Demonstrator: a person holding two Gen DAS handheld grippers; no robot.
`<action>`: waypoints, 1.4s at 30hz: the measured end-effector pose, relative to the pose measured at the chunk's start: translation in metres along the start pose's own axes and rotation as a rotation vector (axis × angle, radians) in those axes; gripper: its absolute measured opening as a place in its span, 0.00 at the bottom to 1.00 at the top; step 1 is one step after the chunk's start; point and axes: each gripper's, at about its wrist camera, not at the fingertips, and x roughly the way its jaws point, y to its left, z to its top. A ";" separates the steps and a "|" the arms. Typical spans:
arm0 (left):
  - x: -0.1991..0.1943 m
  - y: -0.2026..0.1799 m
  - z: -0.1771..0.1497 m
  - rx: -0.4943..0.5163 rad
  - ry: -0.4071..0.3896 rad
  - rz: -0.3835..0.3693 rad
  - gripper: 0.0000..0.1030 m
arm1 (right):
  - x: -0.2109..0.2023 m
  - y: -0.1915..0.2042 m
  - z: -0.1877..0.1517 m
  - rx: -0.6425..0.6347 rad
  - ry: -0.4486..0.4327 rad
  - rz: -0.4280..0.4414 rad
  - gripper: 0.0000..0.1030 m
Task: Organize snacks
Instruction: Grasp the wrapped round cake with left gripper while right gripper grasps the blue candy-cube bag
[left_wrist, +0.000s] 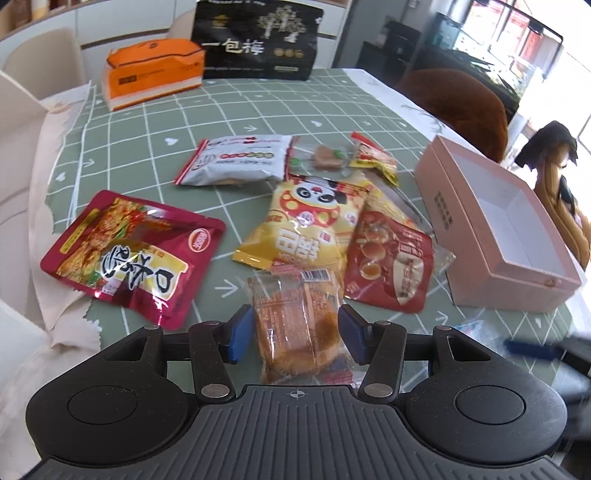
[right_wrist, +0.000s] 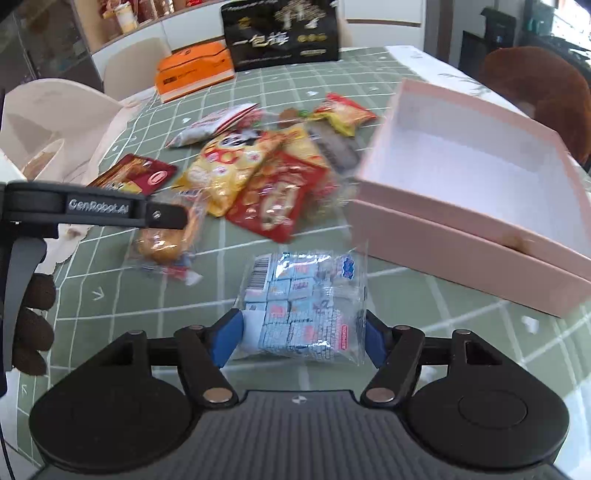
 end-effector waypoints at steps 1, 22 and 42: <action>0.001 -0.001 -0.001 0.007 0.005 -0.008 0.55 | -0.003 -0.006 0.001 0.010 -0.023 -0.023 0.70; 0.016 -0.045 0.001 0.195 0.061 -0.133 0.56 | 0.003 -0.004 -0.009 0.015 0.008 -0.027 0.72; 0.007 -0.064 -0.015 0.234 0.095 -0.172 0.55 | -0.018 -0.069 -0.033 0.240 0.004 -0.174 0.76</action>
